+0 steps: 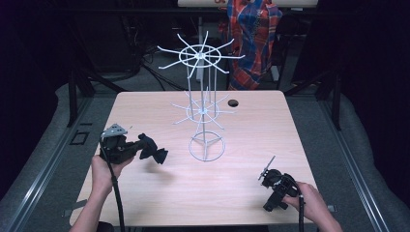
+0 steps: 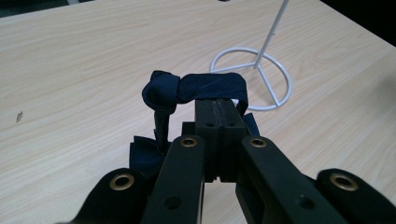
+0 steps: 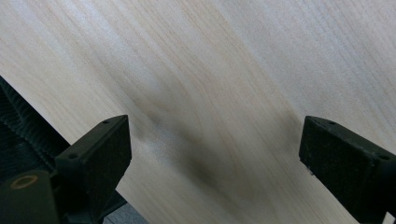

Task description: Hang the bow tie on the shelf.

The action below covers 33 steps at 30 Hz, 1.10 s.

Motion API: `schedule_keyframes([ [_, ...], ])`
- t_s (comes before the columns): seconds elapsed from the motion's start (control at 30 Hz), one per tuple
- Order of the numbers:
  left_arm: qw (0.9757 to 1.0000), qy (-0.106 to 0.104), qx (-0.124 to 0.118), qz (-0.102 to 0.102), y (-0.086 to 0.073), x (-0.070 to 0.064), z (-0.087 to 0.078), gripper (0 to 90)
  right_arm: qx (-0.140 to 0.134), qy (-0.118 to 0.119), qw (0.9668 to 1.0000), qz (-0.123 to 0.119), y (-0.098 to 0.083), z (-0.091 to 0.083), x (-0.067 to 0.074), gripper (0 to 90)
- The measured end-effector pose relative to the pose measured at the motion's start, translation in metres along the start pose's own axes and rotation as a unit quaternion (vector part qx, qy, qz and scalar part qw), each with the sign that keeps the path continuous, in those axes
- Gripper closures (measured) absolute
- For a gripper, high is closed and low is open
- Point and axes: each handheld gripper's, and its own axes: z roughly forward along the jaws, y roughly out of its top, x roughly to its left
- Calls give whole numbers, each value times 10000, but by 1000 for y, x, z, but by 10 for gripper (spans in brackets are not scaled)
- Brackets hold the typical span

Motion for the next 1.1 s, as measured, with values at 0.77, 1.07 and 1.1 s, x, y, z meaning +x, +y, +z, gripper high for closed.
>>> schedule_keyframes([
  [0.77, 9991, -229, -227, 281, 29, -18, 2, 900, -3, -18, 10000, 18, -1, -1, 1, 92],
  [1.07, 9984, -272, -309, 376, 39, -24, 1, 900, 36, 6, 10000, 7, -1, -2, 2, 93],
  [1.1, 9983, -282, -322, 394, 42, -24, 2, 900, 31, 11, 10000, 6, -1, -2, 2, 93],
])
